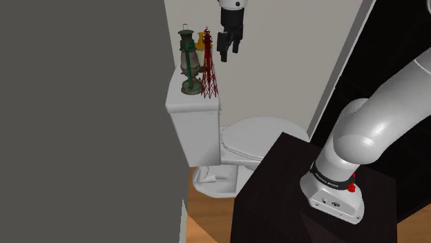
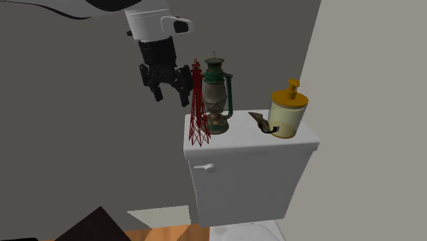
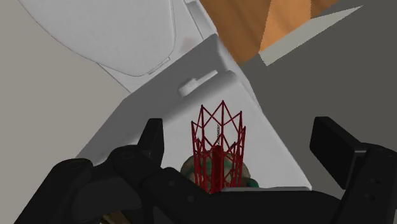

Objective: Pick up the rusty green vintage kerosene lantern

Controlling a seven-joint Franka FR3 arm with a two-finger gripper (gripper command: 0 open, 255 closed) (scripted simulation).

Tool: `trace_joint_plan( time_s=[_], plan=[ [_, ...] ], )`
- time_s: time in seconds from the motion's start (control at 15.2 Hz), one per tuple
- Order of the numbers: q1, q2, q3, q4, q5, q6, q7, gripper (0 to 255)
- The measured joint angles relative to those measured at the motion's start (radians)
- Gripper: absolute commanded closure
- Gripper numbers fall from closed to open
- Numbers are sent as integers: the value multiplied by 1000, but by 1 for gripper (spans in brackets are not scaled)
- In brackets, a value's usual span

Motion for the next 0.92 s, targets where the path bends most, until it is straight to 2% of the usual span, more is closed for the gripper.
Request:
trace_joint_plan(
  time_s=[0.53,0.73,0.92],
  plan=[
    [2,268,12,350,6,-18,42,0],
    [1,382,11,508,6,-38,52,0],
    [1,517,11,724,6,-96,58,0]
  ],
)
